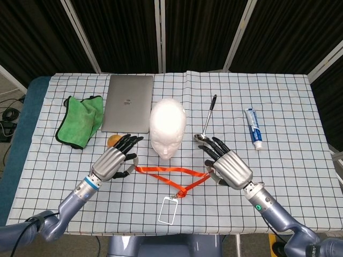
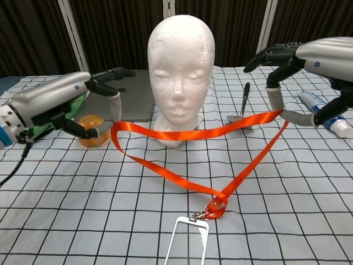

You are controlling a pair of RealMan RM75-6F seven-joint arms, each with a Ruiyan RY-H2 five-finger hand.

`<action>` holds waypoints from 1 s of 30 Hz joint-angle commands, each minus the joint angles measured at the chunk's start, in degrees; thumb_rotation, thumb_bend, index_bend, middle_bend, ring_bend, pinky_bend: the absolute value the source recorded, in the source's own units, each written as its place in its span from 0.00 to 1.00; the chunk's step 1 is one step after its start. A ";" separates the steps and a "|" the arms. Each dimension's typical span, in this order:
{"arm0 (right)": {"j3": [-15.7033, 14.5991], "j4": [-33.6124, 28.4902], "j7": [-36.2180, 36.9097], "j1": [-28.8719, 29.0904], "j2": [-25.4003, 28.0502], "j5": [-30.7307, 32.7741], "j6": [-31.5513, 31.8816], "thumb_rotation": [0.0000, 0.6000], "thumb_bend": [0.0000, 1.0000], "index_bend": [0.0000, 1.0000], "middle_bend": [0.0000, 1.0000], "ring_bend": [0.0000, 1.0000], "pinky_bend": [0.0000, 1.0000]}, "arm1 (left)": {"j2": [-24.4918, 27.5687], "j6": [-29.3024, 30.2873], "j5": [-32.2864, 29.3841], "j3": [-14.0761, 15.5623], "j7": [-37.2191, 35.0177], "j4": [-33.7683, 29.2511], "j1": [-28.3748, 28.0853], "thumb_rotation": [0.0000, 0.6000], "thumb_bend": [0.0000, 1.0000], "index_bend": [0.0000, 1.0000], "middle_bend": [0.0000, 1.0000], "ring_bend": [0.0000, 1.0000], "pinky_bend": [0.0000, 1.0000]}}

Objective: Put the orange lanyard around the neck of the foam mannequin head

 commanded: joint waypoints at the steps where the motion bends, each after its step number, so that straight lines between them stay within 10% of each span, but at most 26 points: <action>1: 0.79 -0.92 1.34 0.26 1.42 -1.90 1.91 1.00 0.46 0.71 0.13 0.00 0.00 | 3.05 3.26 1.85 -0.85 -1.64 -2.41 0.56 1.00 0.52 0.69 0.00 0.00 0.00; 30: 17.69 -11.13 7.80 7.07 6.90 18.52 -2.03 1.00 0.46 0.71 0.16 0.00 0.00 | 14.58 -4.40 -16.39 -15.89 4.71 -17.90 -5.00 1.00 0.52 0.70 0.00 0.00 0.00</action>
